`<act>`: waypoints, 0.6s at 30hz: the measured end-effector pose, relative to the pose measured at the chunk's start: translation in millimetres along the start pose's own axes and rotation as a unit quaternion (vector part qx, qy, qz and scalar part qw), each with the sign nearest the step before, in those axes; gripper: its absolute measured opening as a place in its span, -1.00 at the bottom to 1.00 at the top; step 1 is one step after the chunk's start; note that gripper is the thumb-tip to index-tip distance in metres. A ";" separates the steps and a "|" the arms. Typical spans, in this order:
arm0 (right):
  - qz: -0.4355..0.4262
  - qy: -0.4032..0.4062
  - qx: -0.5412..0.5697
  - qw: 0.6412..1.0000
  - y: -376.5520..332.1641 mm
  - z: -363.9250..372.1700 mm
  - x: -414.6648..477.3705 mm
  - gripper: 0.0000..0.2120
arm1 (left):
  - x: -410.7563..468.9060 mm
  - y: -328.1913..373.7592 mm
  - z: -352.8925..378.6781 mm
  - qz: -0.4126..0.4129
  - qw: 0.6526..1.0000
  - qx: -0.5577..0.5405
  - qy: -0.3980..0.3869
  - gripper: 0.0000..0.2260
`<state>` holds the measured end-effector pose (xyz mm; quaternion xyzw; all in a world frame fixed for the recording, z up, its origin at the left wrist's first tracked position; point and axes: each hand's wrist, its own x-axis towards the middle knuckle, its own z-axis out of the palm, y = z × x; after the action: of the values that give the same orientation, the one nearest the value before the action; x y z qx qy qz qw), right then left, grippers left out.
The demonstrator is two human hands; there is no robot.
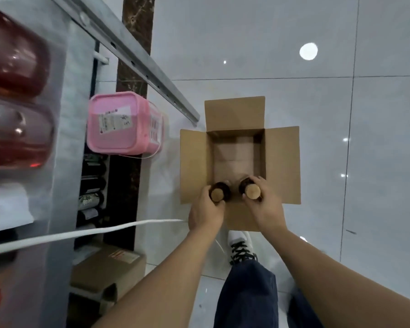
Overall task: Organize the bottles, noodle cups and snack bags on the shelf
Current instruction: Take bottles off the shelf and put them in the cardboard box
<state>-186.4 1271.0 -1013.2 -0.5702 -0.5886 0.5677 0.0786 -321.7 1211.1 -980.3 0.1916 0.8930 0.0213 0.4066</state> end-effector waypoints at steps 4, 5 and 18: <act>0.024 -0.017 -0.026 0.999 31.2 23.3 16.5 -0.59 | 22.5 -5.3 17.2 0.025 1.000 0.002 -0.015 -0.51; 0.029 -0.029 -0.035 0.999 34.7 29.2 19.4 -0.58 | 26.2 -6.5 20.0 0.034 0.999 0.002 -0.021 -0.50; 0.073 -0.071 -0.054 0.993 25.5 35.2 19.7 -0.50 | 18.2 -0.9 12.3 0.036 0.998 0.017 -0.047 -0.42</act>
<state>-204.3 1258.1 -1055.6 -0.5738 -0.5792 0.5780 -0.0360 -323.9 1215.4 -1001.8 0.2311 0.8660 0.0115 0.4434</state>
